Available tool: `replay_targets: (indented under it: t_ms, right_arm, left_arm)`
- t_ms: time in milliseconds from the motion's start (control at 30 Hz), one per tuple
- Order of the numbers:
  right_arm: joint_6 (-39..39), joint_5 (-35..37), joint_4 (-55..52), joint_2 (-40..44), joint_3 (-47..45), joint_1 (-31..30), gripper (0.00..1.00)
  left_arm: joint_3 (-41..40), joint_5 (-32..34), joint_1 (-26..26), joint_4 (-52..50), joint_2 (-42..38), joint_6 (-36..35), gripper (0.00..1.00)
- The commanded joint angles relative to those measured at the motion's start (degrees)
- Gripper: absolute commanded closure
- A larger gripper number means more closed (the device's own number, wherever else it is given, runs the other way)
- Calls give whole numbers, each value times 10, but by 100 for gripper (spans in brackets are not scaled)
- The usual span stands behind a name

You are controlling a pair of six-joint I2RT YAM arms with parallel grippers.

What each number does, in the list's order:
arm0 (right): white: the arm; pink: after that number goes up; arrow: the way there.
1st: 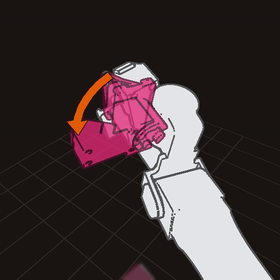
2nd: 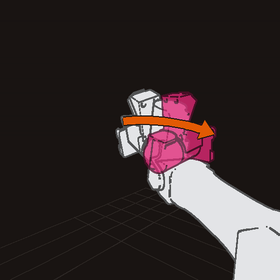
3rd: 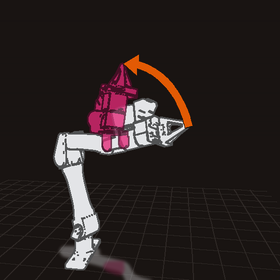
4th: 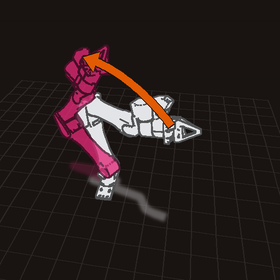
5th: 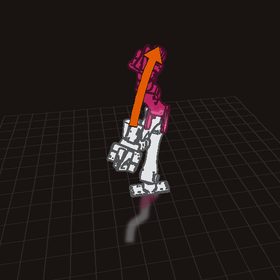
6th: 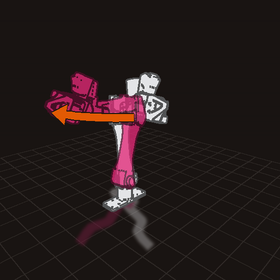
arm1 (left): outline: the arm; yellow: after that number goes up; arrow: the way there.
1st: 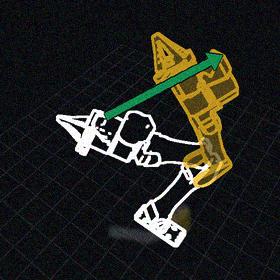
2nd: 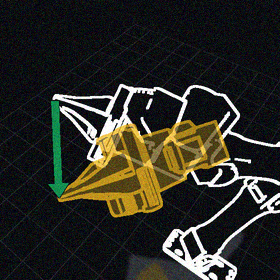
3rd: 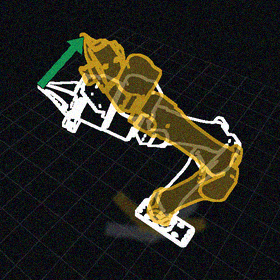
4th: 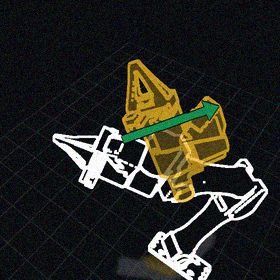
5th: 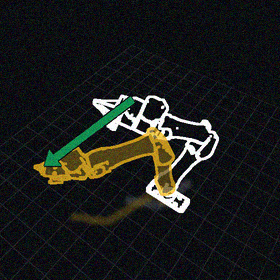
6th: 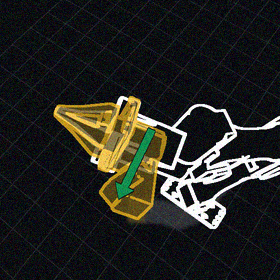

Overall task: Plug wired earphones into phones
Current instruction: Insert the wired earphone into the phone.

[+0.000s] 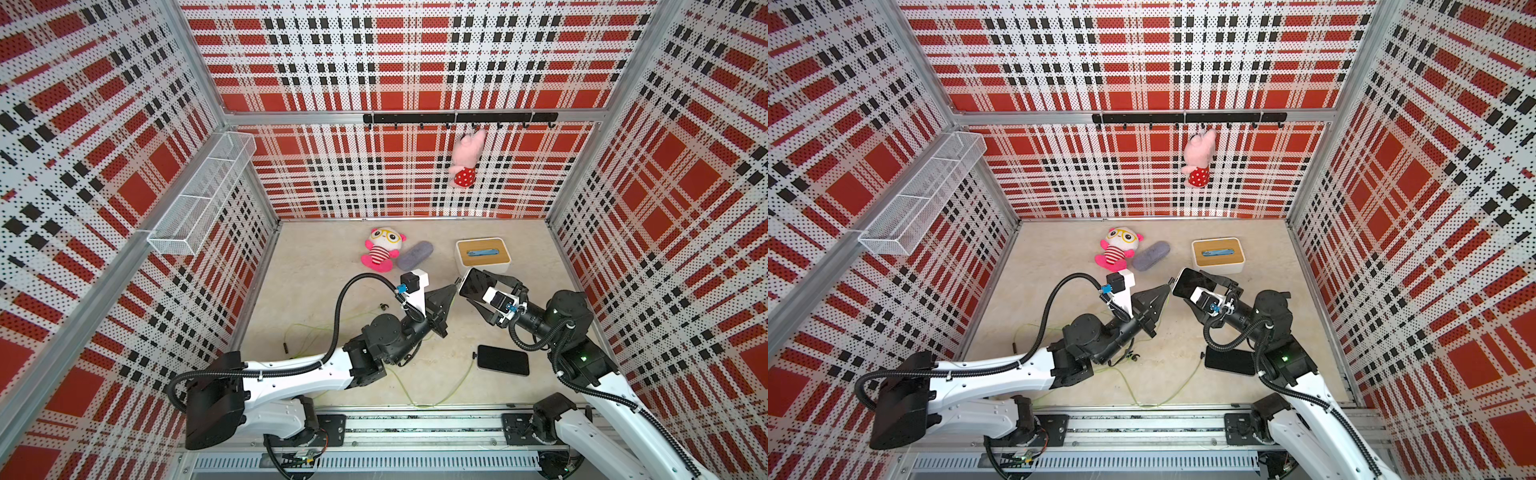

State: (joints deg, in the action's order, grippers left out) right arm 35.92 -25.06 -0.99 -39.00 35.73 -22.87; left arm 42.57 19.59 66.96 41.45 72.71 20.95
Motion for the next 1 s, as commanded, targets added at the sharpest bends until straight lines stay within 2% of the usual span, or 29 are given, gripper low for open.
replay_targets:
  t_ms: [0,267,967]
  right_arm:
    - [9,-1,19,3,18,-6,61]
    - [6,10,13,3,14,-7,61]
    - [8,3,16,1,20,-9,61]
  left_arm:
    - [12,13,4,7,-4,-7,100]
    - [-3,21,6,32,-24,-9,100]
    - [8,13,9,28,4,-7,100]
